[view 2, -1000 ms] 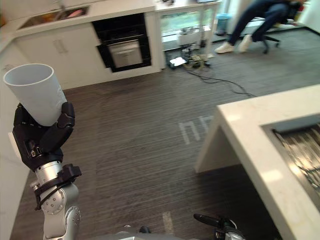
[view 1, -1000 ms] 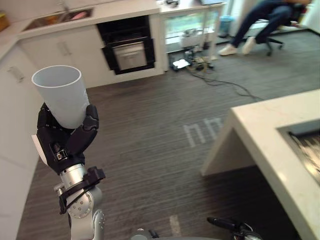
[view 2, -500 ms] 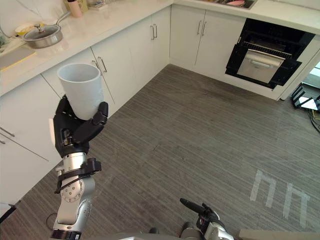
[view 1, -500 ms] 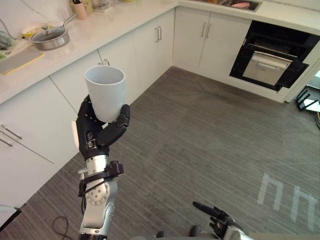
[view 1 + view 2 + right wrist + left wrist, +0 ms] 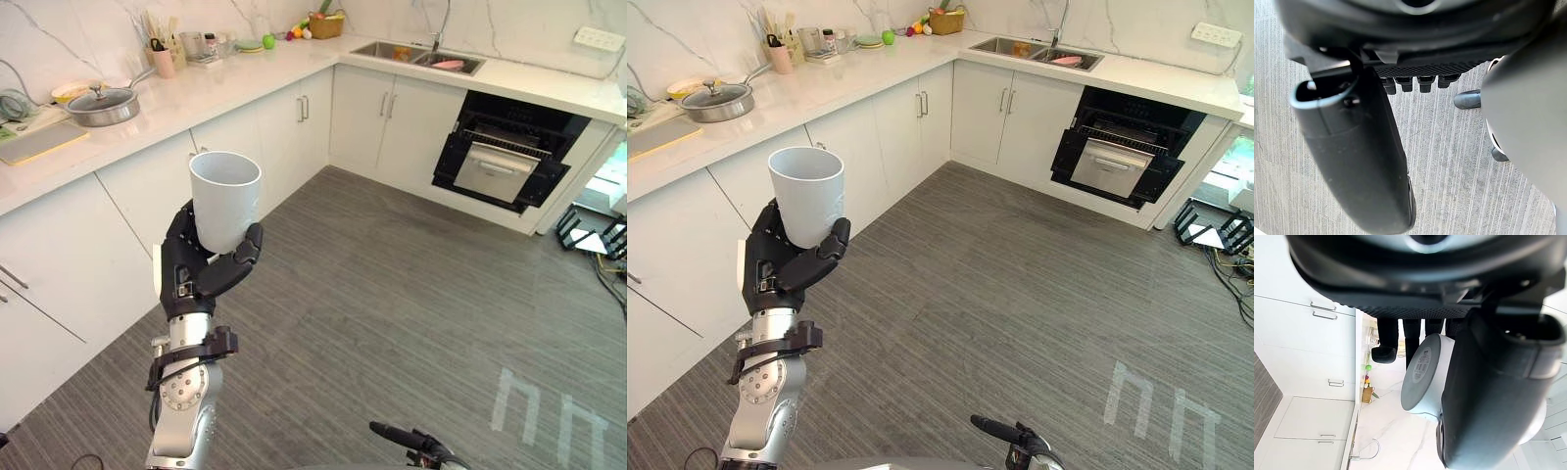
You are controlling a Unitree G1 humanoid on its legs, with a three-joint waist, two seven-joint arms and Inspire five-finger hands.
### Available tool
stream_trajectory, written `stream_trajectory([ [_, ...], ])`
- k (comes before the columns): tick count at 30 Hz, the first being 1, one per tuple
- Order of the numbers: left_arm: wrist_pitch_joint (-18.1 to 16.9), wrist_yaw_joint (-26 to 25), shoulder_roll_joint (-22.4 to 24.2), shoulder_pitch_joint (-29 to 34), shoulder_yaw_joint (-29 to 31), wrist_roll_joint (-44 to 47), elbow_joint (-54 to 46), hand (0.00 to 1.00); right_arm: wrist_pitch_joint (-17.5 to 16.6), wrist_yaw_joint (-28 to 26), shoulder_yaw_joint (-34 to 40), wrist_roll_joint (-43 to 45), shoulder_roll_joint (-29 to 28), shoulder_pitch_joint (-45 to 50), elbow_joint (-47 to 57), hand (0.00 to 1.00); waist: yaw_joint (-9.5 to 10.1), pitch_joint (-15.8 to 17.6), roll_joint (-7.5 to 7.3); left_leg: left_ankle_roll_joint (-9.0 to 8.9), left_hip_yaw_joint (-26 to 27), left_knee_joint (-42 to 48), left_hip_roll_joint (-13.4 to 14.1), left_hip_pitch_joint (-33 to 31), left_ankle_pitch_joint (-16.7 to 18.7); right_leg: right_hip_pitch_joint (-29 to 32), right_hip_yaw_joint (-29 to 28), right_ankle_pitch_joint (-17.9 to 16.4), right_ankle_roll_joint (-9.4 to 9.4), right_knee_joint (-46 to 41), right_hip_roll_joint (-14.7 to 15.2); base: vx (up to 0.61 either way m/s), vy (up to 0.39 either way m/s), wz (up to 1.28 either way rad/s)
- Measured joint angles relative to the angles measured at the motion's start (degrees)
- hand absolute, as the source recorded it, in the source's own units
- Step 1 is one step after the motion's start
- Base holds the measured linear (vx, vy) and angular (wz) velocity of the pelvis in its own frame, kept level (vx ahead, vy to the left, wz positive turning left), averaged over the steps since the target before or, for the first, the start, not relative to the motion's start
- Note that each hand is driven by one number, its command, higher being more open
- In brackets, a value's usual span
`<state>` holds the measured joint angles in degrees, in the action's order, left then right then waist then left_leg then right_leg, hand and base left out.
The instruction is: Walk over to the sink, pick up the cup, carry it to the dishwasher, place the cup inside the dishwasher, then close the dishwasher door
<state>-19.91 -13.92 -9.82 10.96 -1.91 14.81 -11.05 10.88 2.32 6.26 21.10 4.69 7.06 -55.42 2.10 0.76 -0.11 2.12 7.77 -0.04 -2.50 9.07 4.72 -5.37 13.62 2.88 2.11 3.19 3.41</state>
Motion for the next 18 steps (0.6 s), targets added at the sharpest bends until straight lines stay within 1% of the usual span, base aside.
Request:
stream_trajectory([
  [1,0.0,0.0,0.7,0.9,0.6,0.9,0.0,0.0,-0.2,-0.9,0.1,0.1,0.0,1.3,0.4,1.0,-0.5,-1.3,-0.04,-0.1,0.5,0.0,0.2,0.2,0.2,0.1,-1.0,0.1,-0.05,0.3,-0.4,0.06,-0.025,-0.3],
  [2,0.0,0.4,0.9,1.2,0.2,1.9,0.1,0.0,0.2,-1.9,0.2,0.2,0.2,2.5,0.4,1.0,-1.61,-2.6,-0.27,-0.15,0.2,0.0,0.4,0.0,0.3,-0.1,-0.7,0.0,-0.05,0.5,-0.6,0.08,-0.039,-0.13],
  [4,-0.1,1.4,1.4,0.9,-0.1,2.6,0.2,0.0,1.4,-3.5,0.7,1.3,0.4,3.3,0.5,1.0,-2.42,-3.0,-0.51,-0.16,0.1,0.2,0.7,0.2,0.6,-0.6,-0.7,0.0,-0.06,0.9,-0.9,0.05,-0.036,0.04],
  [5,-0.1,2.3,2.0,0.6,-0.9,4.4,0.3,0.0,2.2,-5.0,1.4,3.0,0.8,4.0,0.5,1.0,-2.94,-3.0,-0.6,-0.45,0.0,1.4,0.8,-0.1,1.1,-0.7,-0.9,-0.1,-0.32,0.8,-1.0,0.0,0.0,0.0],
  [7,-0.1,3.2,3.4,0.3,-1.2,6.0,0.3,0.0,2.6,-6.9,1.9,4.3,0.9,4.4,0.5,1.0,-3.08,-3.0,-0.62,-0.47,-0.1,3.1,1.1,-0.4,2.1,-1.1,-1.1,-0.5,-0.83,0.6,-1.2,0.0,-0.016,-0.01],
  [8,-0.1,3.6,4.4,-0.1,-1.5,7.3,0.3,0.0,2.6,-8.4,1.9,4.3,1.1,5.0,0.5,1.0,-3.11,-3.0,-0.62,-0.57,-0.1,5.2,1.6,-0.7,3.4,-1.4,-1.3,-1.2,-1.25,-0.2,-1.5,-0.01,-0.045,-0.05],
  [9,-0.1,4.2,5.0,-0.3,-1.6,9.0,0.3,0.0,2.6,-9.8,1.9,4.2,1.4,5.3,0.6,1.0,-2.95,-2.8,-0.37,-0.69,-0.1,8.6,2.5,-1.5,5.7,-1.4,-1.8,-2.9,-1.5,-2.5,-2.0,-0.03,-0.05,-0.04],
  [10,-0.1,4.4,5.1,-0.4,-1.8,9.7,0.2,0.0,2.6,-10.6,1.8,4.2,1.6,5.5,0.8,1.0,-2.78,-2.7,-0.25,-0.58,-0.2,10.5,3.1,-1.9,7.0,-1.0,-2.6,-4.3,-1.69,-4.7,-2.5,-0.04,-0.057,0.03],
  [11,-0.3,5.5,5.2,-0.4,-2.0,11.2,-0.2,0.0,2.7,-12.3,1.6,4.2,1.8,5.8,1.3,1.0,-2.63,-2.4,-0.15,-1.46,-0.9,14.5,4.1,-2.9,10.0,0.6,-4.8,-8.0,-2.16,-10.5,-3.2,-0.03,-0.068,0.22],
  [12,-0.8,6.2,5.2,-0.2,-1.9,11.7,-0.7,0.0,2.7,-13.7,1.0,4.2,1.9,6.0,1.5,1.0,-2.75,-2.2,-0.65,-2.18,-1.8,18.8,5.0,-4.4,12.4,2.2,-5.3,-12.0,-2.59,-15.5,-3.7,-0.01,-0.082,0.28],
  [13,-1.0,6.5,5.2,0.1,-1.8,12.3,-1.1,0.0,2.7,-14.0,0.9,4.3,2.0,6.0,1.4,1.0,-2.68,-2.1,-0.71,-2.54,-2.0,20.8,5.5,-4.9,13.3,2.6,-5.4,-13.2,-2.99,-16.9,-3.9,0.02,-0.102,0.28],
  [14,-1.0,6.5,5.4,0.9,-1.5,12.8,-2.3,0.0,2.8,-14.1,0.5,4.3,2.3,5.7,1.0,1.0,-2.04,-1.4,-1.09,-4.36,-2.3,28.0,6.4,-7.8,14.4,3.2,-5.3,-14.4,-3.81,-18.3,-4.3,0.03,-0.099,0.1],
  [15,-1.3,6.6,5.8,1.1,-1.0,13.3,-3.4,0.0,3.1,-14.2,0.0,4.6,2.8,4.8,0.5,1.0,-1.37,0.0,-0.86,-3.4,-2.2,40.8,7.8,-14.1,13.3,3.6,-5.3,-15.8,-4.5,-20.4,-4.3,0.05,-0.078,0.05],
  [16,-1.5,6.7,6.2,1.3,-0.6,13.5,-3.9,0.0,3.3,-14.4,-0.1,4.8,3.1,4.4,0.5,1.0,-1.24,0.8,-1.15,-2.34,-1.9,46.7,8.6,-17.0,13.0,3.5,-5.0,-16.1,-5.01,-21.1,-4.3,0.06,-0.03,0.07],
  [17,-2.2,6.9,6.5,1.8,-0.1,13.5,-4.1,0.0,3.7,-14.9,0.0,4.8,3.4,4.3,0.0,1.0,-1.26,2.1,-0.78,-2.27,-1.5,53.1,10.0,-21.4,13.7,2.8,-4.7,-16.8,-5.09,-21.5,-4.2,0.11,0.031,0.12],
  [18,-2.3,7.4,6.3,1.8,1.0,13.5,-4.1,0.0,4.0,-15.0,0.1,4.8,3.5,4.1,-0.6,1.0,-1.23,3.4,-1.15,-2.49,-0.9,50.6,10.2,-23.0,13.9,1.1,-4.6,-17.3,-4.62,-20.9,-3.3,0.14,0.056,0.12],
])
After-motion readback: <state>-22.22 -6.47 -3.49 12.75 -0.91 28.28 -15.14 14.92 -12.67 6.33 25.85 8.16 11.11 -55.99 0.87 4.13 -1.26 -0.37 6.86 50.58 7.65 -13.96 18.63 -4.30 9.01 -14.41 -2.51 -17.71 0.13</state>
